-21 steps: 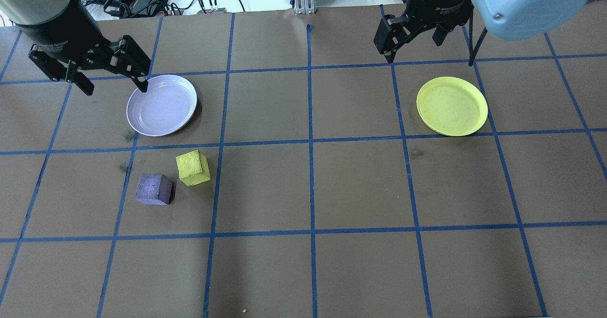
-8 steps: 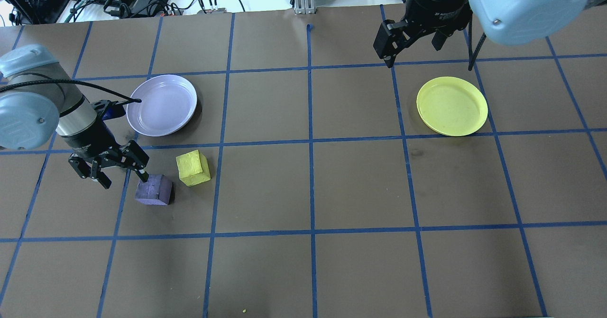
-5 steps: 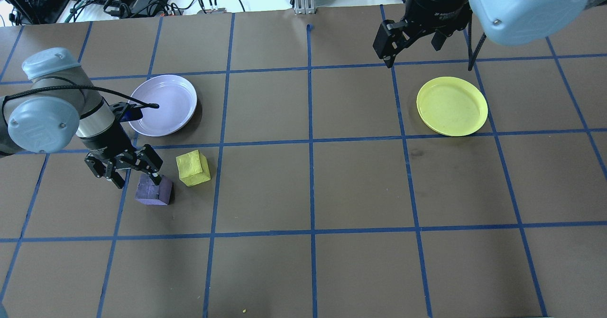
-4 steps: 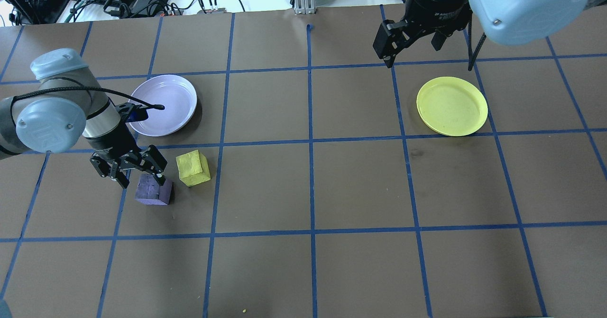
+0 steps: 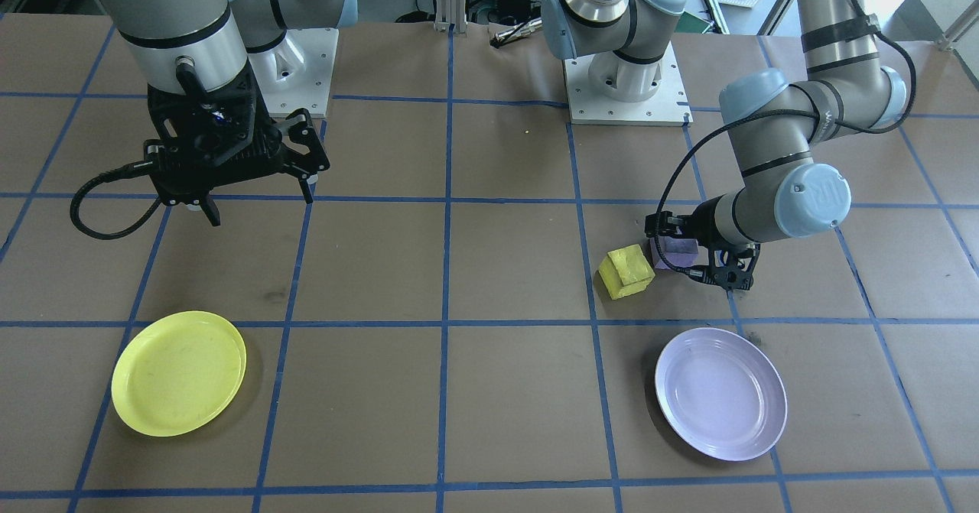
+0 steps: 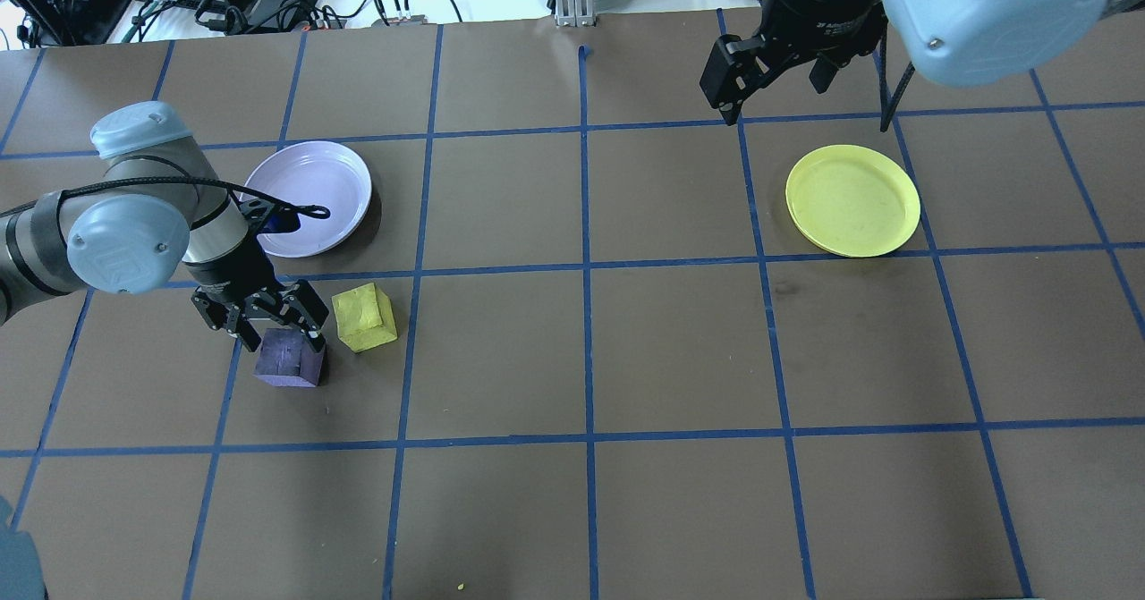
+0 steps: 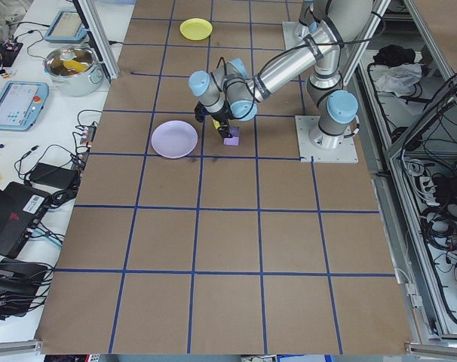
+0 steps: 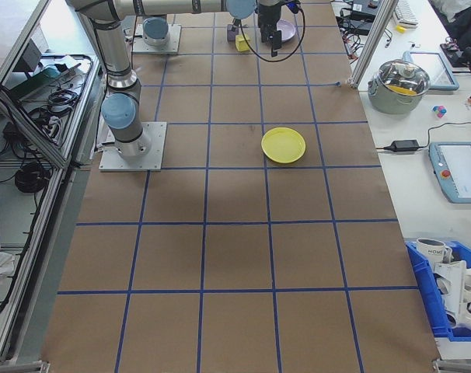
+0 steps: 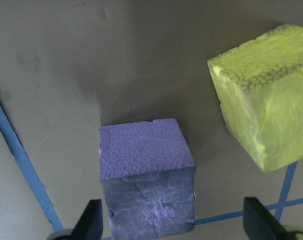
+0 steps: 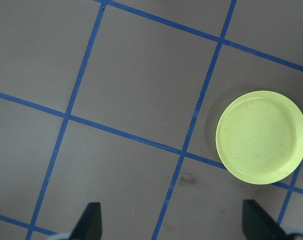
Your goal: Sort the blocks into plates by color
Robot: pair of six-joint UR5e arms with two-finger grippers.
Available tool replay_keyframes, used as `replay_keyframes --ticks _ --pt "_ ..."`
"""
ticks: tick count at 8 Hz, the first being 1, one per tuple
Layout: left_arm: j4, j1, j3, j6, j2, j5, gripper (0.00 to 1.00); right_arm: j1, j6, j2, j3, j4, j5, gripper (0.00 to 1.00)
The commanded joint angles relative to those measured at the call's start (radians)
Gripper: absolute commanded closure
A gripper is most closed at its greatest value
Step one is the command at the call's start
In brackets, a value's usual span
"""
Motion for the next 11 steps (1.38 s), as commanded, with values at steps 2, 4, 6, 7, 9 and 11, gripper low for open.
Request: replay_keyframes --ticks 2,4,6,7,9,11 --pt "0.009 0.007 -0.001 0.024 -0.008 0.004 0.0 -0.001 0.0 0.004 0.002 -0.045 -0.002 0.0" --pt "0.048 0.012 -0.003 0.041 -0.034 0.031 0.0 -0.001 -0.001 -0.015 -0.003 -0.089 -0.005 0.0" --pt "0.05 0.012 -0.003 0.035 -0.036 0.031 0.04 -0.001 0.0 -0.033 0.002 -0.093 -0.007 0.0" --pt "0.05 0.012 -0.001 0.036 -0.034 0.031 0.37 -0.001 0.0 -0.038 0.002 -0.093 -0.007 0.0" --pt "0.05 0.012 -0.003 0.033 -0.036 0.03 0.56 -0.001 -0.001 -0.042 0.002 -0.093 -0.004 0.0" --pt "0.05 0.012 -0.001 0.034 -0.036 0.024 0.72 -0.001 -0.001 -0.041 0.003 -0.093 0.015 0.0"
